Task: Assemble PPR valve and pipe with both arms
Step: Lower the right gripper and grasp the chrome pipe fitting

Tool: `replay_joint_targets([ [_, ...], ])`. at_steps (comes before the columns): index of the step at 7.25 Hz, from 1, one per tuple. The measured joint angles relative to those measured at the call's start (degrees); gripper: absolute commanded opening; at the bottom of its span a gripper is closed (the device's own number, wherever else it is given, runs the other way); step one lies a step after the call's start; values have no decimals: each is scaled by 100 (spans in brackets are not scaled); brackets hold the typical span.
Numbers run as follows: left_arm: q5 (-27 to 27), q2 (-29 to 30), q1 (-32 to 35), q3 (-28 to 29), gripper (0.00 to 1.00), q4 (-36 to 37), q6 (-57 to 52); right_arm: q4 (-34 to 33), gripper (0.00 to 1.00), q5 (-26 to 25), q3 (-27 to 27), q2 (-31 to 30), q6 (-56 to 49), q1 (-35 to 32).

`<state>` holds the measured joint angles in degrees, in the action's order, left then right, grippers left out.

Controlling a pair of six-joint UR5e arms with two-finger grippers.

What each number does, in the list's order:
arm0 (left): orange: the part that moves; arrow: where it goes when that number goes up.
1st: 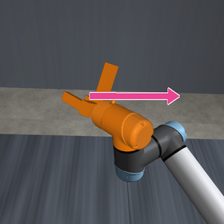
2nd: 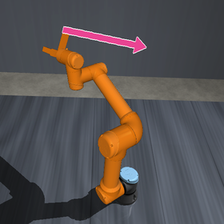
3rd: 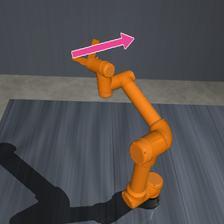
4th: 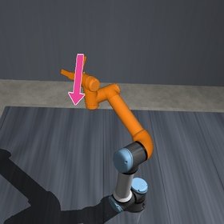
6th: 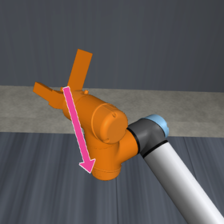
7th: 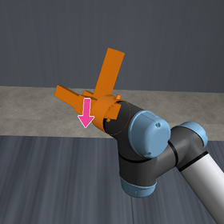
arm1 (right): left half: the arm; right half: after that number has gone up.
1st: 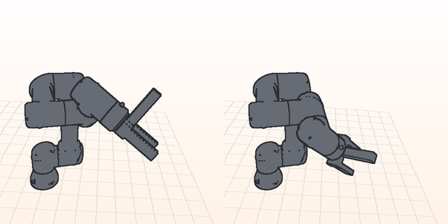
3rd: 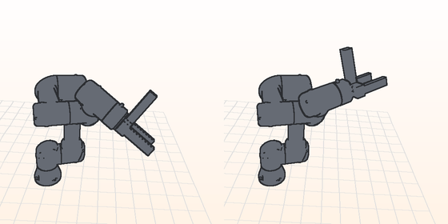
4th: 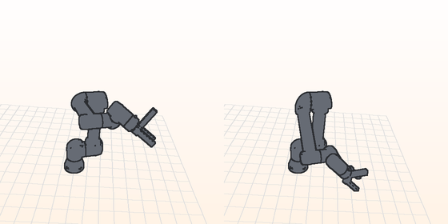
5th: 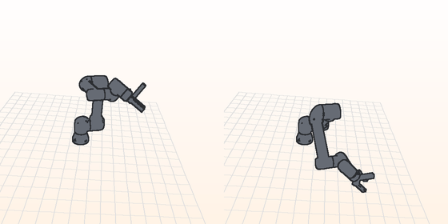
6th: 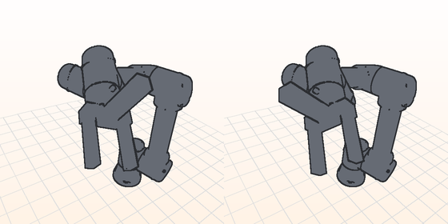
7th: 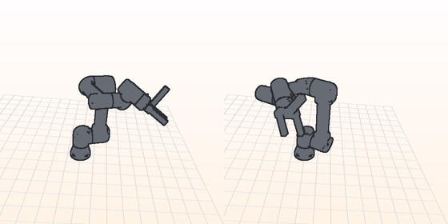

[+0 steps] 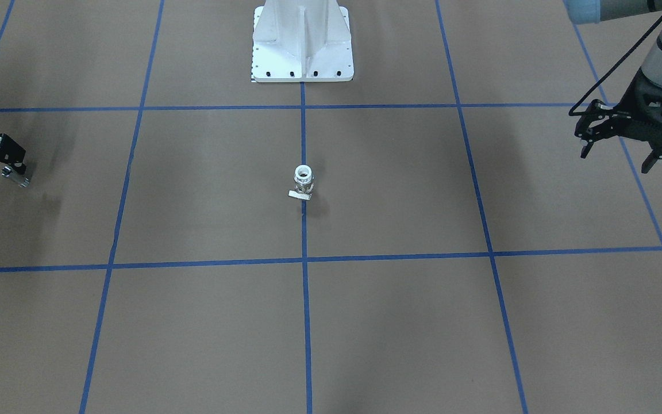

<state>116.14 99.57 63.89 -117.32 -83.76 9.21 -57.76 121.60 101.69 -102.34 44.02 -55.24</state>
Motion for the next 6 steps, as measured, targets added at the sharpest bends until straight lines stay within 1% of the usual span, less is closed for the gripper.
replay_joint_targets([
  [1, 0, 1, -1, -4, 100, 0, -2, 50, 72, -32, -57, 2, 31, 66],
  [2, 2, -1, -2, -7, 100, 0, 0, 73, 60, -40, -88, 3, 40, 111],
  [3, 4, -4, -4, -7, 100, 0, -1, 81, 39, -39, -99, 3, 44, 141],
  [4, 4, -7, -6, -7, 100, 0, -4, 84, 10, -30, -99, 4, 45, 160],
  [5, 5, -7, -7, -8, 100, 0, -6, 87, 0, -20, -92, 4, 44, 167],
  [6, 5, -13, -8, -8, 100, 0, -7, 89, 0, -14, -85, 6, 33, 169],
])
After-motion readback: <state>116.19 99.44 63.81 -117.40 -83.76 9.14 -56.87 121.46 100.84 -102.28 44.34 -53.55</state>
